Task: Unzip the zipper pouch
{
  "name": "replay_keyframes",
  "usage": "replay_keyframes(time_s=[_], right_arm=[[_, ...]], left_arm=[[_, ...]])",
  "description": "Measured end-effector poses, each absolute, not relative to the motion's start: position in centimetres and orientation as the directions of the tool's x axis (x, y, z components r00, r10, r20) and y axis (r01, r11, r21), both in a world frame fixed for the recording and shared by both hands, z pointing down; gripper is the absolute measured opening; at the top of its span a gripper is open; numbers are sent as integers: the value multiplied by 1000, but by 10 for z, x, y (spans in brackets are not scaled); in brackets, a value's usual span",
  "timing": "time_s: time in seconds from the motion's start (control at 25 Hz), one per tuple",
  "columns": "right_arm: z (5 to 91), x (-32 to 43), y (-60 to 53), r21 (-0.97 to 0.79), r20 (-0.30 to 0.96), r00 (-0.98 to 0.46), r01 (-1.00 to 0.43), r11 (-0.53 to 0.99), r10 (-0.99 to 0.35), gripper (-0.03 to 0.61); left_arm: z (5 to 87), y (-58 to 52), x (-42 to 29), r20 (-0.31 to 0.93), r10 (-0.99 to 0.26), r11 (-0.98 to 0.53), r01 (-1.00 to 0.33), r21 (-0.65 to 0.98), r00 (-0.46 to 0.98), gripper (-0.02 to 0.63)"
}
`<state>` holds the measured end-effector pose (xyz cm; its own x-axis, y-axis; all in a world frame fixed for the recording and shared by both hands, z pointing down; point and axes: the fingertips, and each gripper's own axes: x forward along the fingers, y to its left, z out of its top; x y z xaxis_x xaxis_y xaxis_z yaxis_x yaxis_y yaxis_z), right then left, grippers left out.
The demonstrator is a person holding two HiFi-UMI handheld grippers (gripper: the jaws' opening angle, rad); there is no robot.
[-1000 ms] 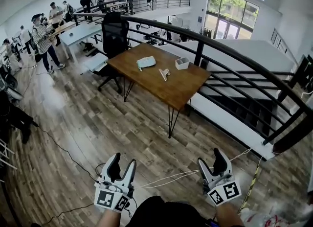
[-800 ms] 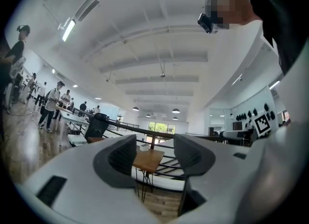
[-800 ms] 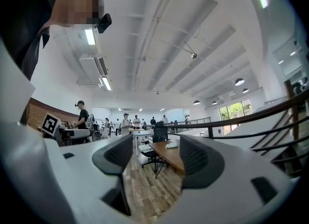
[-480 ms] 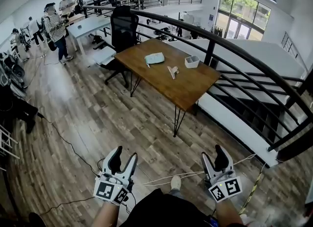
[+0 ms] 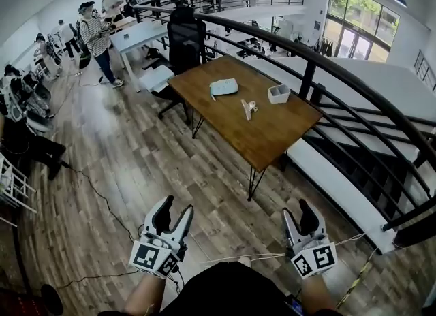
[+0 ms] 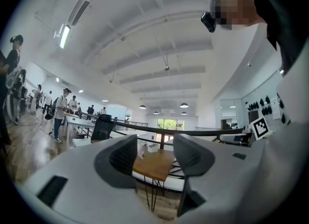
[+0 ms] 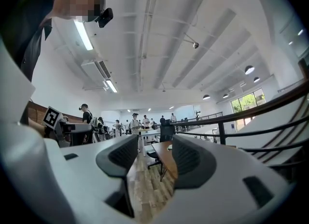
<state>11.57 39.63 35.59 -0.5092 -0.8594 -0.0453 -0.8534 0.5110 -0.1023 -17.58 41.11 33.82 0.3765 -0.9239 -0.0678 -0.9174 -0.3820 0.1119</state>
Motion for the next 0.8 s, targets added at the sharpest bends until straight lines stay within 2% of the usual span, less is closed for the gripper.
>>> replay_keyframes(time_s=[0.44, 0.8], right_arm=[[375, 193, 349, -166, -8, -479, -865, 474, -878, 202], [388, 190, 305, -169, 32, -496, -858, 484, -868, 181]], left_arm=[[344, 351, -111, -20, -925, -380, -919, 102, 380, 232], [364, 297, -114, 13, -930, -364, -924, 116, 367, 221]])
